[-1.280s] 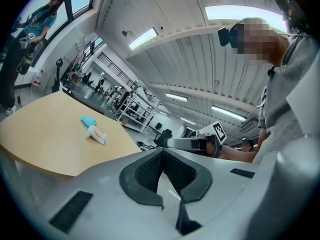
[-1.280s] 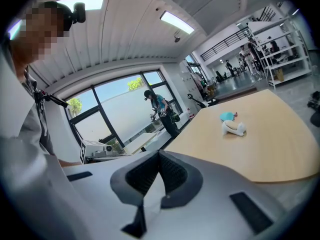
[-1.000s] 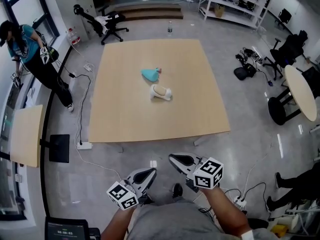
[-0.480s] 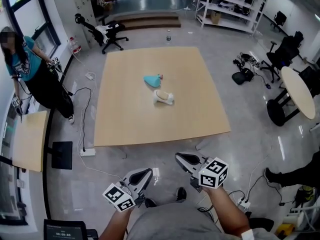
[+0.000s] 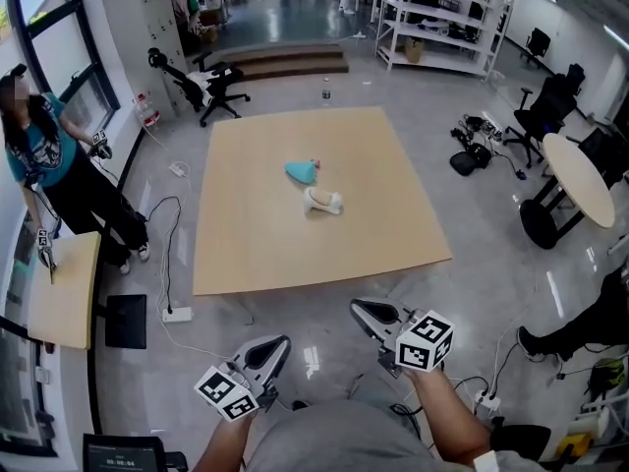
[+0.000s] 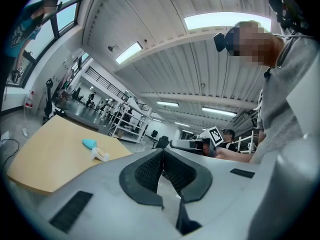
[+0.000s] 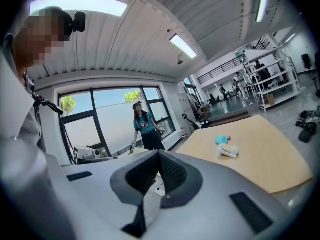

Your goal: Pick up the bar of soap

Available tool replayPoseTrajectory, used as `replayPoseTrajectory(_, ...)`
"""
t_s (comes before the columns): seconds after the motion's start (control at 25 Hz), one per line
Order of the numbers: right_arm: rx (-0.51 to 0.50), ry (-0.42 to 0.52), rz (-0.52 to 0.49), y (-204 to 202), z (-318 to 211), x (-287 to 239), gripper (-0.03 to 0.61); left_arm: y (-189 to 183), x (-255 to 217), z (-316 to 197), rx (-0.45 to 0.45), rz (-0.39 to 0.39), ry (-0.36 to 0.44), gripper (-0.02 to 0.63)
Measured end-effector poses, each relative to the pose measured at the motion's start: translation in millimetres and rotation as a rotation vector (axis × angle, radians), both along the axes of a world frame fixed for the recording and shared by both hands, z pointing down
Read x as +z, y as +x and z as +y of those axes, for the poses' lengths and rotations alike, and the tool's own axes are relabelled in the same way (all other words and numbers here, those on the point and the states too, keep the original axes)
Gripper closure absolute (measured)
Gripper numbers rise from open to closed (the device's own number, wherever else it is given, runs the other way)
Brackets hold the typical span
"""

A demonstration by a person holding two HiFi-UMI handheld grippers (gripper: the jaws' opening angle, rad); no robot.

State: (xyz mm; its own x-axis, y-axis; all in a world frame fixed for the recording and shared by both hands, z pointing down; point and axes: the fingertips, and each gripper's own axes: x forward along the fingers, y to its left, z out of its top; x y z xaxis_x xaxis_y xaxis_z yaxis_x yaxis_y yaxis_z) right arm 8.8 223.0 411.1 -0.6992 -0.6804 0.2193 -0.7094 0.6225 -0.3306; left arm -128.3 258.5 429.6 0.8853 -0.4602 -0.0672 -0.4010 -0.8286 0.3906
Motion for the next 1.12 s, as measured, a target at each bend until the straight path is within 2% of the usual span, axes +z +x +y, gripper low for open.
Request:
replayPoseTrajectory(0.2, -0.007, 0.014, 0.012, 20, 1, -4, 0.574, 11, -6, -10, -0.028, -0.001, 0.016, 0.607)
replayPoseTrajectory(0.32, -0.014, 0.028, 0.009, 37, -23, -7, 0.572, 25, -8, -33, -0.055, -0.004, 0.019, 0.607)
replayPoseTrajectory(0.8, -0.111, 0.073, -0.027, 140, -110, -28, 0.573, 148, -36, -109, -0.133, -0.017, 0.067, 0.607)
replayPoseTrajectory(1.12, -0.138, 0.077, -0.049, 167, -141, -27, 0.574, 166, -37, -128, -0.174, -0.055, 0.049, 0.607)
